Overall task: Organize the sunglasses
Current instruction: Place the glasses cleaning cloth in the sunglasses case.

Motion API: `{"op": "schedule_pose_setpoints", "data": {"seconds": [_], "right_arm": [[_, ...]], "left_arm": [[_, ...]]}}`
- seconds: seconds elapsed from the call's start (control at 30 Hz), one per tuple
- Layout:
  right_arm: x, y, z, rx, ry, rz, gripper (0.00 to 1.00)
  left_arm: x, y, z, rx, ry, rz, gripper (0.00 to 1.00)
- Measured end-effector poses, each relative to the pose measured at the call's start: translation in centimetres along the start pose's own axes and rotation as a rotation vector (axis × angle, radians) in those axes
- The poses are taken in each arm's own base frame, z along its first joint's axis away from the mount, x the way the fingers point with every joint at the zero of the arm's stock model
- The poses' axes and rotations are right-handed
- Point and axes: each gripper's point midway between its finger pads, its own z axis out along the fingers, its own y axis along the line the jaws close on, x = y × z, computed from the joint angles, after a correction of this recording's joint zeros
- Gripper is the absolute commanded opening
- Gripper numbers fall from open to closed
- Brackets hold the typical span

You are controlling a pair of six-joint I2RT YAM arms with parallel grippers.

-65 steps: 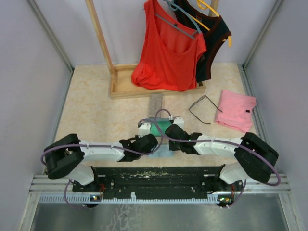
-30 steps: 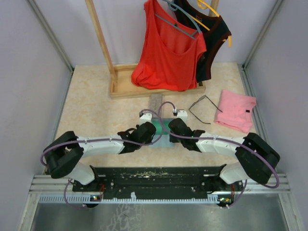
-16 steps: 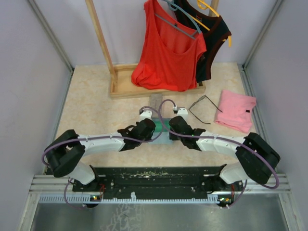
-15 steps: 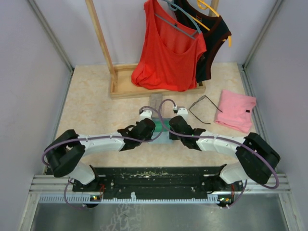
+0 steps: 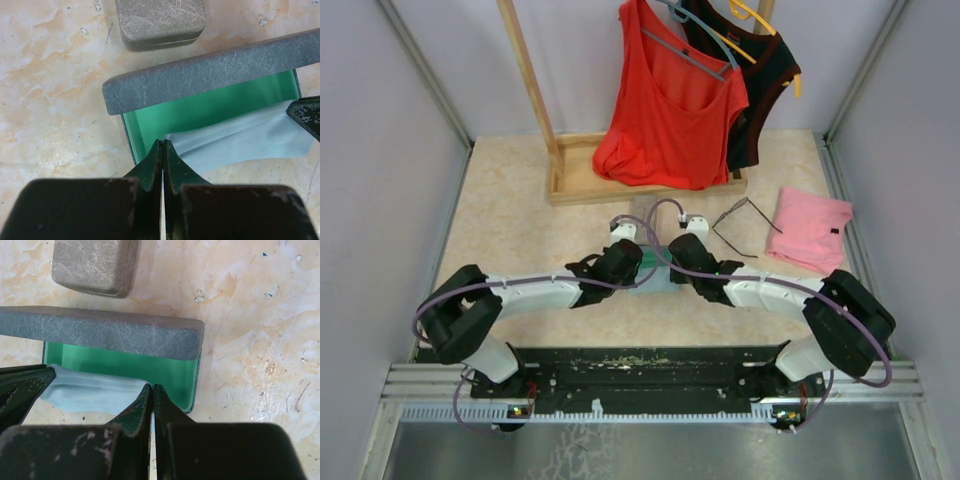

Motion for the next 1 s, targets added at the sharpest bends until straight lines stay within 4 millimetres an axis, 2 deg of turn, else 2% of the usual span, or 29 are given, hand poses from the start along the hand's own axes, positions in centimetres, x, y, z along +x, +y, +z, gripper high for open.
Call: {"op": "schedule_pose_setpoints", "data": {"seconds": [0.67,1.0], "right_arm": [[-0.1,-0.8,1.2,0.035,0.009,-0.002,0.0],[-1.4,-0.5,1.5,0.027,-0.019,0.006,0.0]], "left_arm": [[-1.4,0.0,1.1,0.008,-0.013,-0.011,0.0],[-1.7,0.3,1.5,0.001,-0.013,-0.011,0.0]]}}
